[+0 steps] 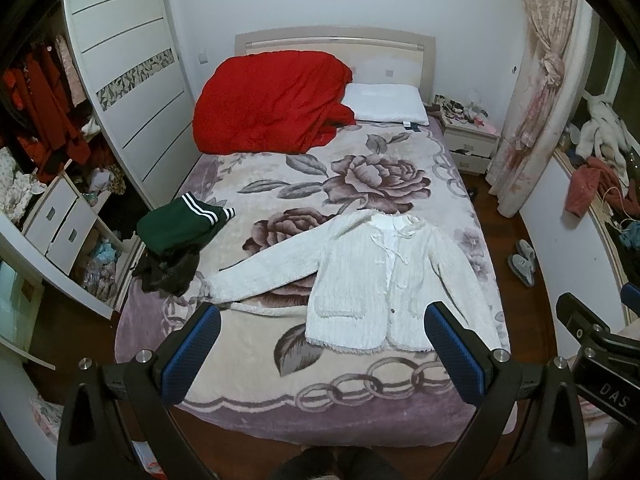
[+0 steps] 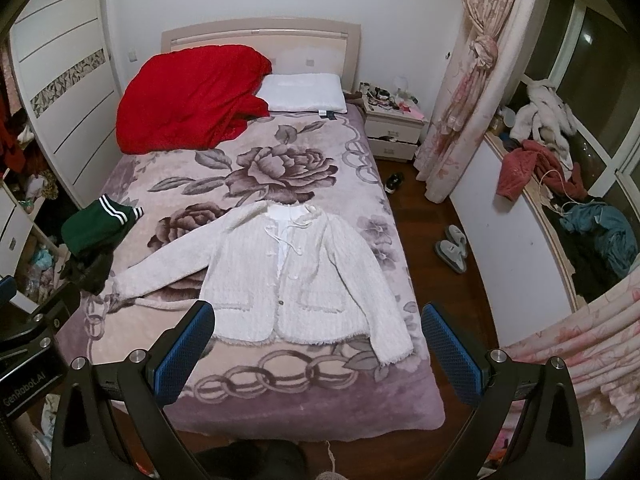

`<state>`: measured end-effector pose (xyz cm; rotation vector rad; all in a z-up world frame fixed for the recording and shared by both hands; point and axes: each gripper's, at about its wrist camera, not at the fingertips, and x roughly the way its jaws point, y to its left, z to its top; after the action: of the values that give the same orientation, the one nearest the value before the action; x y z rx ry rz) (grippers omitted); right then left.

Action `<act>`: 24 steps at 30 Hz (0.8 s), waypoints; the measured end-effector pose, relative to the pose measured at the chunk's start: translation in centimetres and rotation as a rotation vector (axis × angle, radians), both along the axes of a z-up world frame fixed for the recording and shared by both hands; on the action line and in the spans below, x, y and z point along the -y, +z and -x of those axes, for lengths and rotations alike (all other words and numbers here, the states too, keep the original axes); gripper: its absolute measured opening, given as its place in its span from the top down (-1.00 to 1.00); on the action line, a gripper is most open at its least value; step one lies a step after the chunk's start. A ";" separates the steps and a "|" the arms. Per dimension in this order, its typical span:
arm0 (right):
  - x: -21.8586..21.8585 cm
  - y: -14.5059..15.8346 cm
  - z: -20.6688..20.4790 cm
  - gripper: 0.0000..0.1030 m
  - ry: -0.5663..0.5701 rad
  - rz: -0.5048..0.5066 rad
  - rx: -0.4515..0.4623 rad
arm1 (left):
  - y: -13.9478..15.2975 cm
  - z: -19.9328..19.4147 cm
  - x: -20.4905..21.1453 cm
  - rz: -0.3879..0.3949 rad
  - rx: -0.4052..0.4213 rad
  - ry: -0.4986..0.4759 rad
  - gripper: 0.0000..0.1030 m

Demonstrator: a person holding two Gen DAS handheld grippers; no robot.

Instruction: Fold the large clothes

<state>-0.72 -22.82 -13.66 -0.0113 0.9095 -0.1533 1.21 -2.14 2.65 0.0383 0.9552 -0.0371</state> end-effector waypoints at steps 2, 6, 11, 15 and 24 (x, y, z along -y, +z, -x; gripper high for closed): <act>-0.1 0.5 0.3 -1.00 -0.002 -0.003 0.003 | 0.2 -0.3 -0.1 0.002 0.005 0.000 -1.00; -0.3 1.0 0.1 -1.00 -0.002 -0.002 0.009 | 0.6 -0.5 -0.2 0.003 0.015 -0.004 -1.00; -0.4 1.3 -0.1 -1.00 -0.003 -0.001 0.010 | 0.2 -0.1 -1.0 0.010 0.022 -0.008 -1.00; -0.1 1.1 0.2 -1.00 -0.005 -0.003 0.012 | 0.1 -0.3 -1.1 0.012 0.022 -0.016 -1.00; 0.9 -0.3 -3.4 -1.00 -0.058 -0.117 0.002 | -3.3 -3.7 -0.6 0.000 0.066 -0.082 -1.00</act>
<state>2.69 -23.75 -14.00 0.1236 0.9158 -0.1538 4.94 -1.57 -0.61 0.0782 0.8869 -0.1112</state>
